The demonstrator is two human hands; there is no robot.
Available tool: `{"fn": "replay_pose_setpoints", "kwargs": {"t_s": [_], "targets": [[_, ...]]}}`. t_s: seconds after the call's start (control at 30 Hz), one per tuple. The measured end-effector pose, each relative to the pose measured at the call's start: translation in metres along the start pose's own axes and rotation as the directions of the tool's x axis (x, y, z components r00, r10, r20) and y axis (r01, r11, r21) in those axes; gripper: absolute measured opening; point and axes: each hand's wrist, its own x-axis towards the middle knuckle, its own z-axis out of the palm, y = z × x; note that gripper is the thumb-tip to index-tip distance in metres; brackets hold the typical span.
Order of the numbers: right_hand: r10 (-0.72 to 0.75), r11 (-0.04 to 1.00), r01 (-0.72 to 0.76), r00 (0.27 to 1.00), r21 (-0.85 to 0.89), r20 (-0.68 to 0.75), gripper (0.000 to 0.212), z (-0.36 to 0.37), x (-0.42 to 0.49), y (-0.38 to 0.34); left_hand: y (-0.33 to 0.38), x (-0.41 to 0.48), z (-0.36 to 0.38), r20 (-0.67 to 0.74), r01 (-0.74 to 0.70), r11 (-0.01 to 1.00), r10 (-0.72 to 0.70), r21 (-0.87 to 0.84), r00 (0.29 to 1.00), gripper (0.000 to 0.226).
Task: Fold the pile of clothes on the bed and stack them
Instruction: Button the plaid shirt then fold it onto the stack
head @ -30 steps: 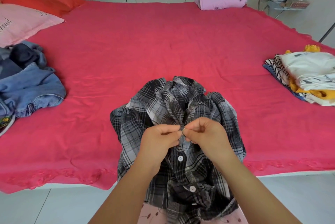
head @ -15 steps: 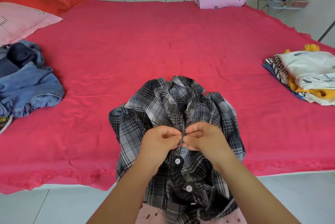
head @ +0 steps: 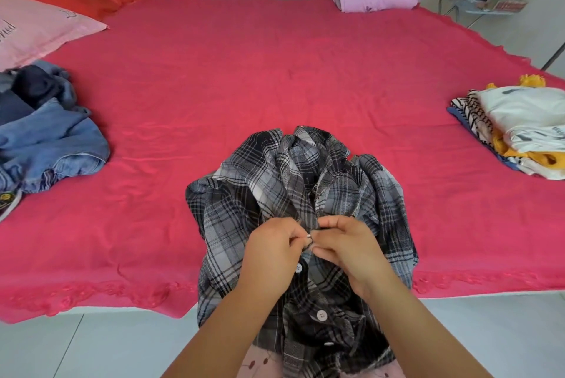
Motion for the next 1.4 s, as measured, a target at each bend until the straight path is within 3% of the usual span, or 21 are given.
{"fn": "replay_pose_setpoints", "kwargs": {"t_s": [0.1, 0.2, 0.3, 0.4, 0.47, 0.53, 0.6, 0.7, 0.8, 0.87, 0.93, 1.0, 1.13, 1.3, 1.4], "targets": [[0.006, 1.0, -0.006, 1.0, 0.001, 0.011, 0.019, 0.002, 0.001, 0.001, -0.001, -0.002, 0.002, 0.002, 0.016, 1.0, -0.016, -0.011, 1.0, 0.006], [-0.074, 0.986, 0.07, 0.997, -0.154, -0.024, 0.021, 0.007, 0.004, 0.006, -0.002, -0.001, 0.003, 0.037, 0.253, 0.947, -0.251, -0.199, 0.967, 0.011], [-0.277, 0.819, 0.244, 0.961, -0.519, 0.015, 0.025, 0.01, 0.003, 0.011, -0.006, 0.008, 0.0, 0.308, 0.598, 0.664, -0.514, -0.448, 0.801, 0.013], [-0.424, 0.605, 0.408, 0.892, -0.684, 0.157, 0.029, 0.01, 0.003, 0.014, -0.009, 0.013, -0.006, 0.544, 0.754, 0.401, -0.525, -0.52, 0.655, 0.016], [-0.391, 0.559, 0.423, 0.893, -0.713, 0.224, 0.027, 0.006, 0.009, 0.014, -0.013, 0.014, -0.007, 0.598, 0.779, 0.346, -0.502, -0.524, 0.625, 0.016], [-0.277, 0.712, 0.335, 0.942, -0.618, 0.191, 0.02, -0.001, 0.017, 0.008, -0.018, 0.014, -0.005, 0.592, 0.768, 0.373, -0.49, -0.521, 0.64, 0.015], [-0.181, 0.883, 0.2, 0.98, -0.424, 0.086, 0.006, -0.004, 0.025, -0.002, -0.022, 0.014, -0.004, 0.552, 0.734, 0.484, -0.485, -0.477, 0.679, 0.011], [-0.19, 0.868, 0.143, 0.981, -0.476, -0.051, 0.027, -0.004, 0.044, -0.011, -0.023, 0.015, -0.004, 0.476, 0.614, 0.734, -0.446, -0.291, 0.758, 0.009], [-0.217, 0.806, 0.119, 0.971, -0.58, -0.102, 0.03, 0.004, 0.059, -0.014, -0.022, 0.019, -0.009, 0.479, 0.474, 0.867, -0.355, -0.153, 0.803, 0.013], [-0.177, 0.831, 0.085, 0.977, -0.55, -0.116, 0.03, 0.007, 0.066, -0.012, -0.022, 0.024, -0.012, 0.439, 0.344, 0.939, -0.31, 0.003, 0.843, 0.019], [-0.147, 0.876, 0.07, 0.981, -0.478, -0.126, 0.032, 0.009, 0.07, -0.008, -0.021, 0.032, -0.015, 0.302, 0.268, 0.962, -0.273, 0.059, 0.914, 0.023], [-0.162, 0.895, 0.091, 0.978, -0.436, -0.129, 0.031, 0.008, 0.07, -0.006, -0.016, 0.04, -0.014, 0.151, 0.216, 0.976, -0.214, 0.003, 0.965, 0.02], [-0.193, 0.896, 0.134, 0.976, -0.424, -0.099, 0.031, 0.003, 0.066, -0.005, -0.007, 0.055, 0.003, 0.032, 0.154, 0.987, -0.153, -0.047, 0.988, 0.013], [-0.222, 0.88, 0.163, 0.972, -0.446, -0.082, 0.024, -0.007, 0.067, -0.001, -0.013, 0.067, 0.017, 0.177, 0.178, 0.977, -0.196, 0.115, 0.964, 0.038], [-0.176, 0.925, 0.135, 0.98, -0.356, -0.087, 0.019, -0.011, 0.067, 0.003, -0.016, 0.068, 0.014, 0.296, 0.099, 0.974, -0.158, 0.206, 0.942, 0.044]]}}
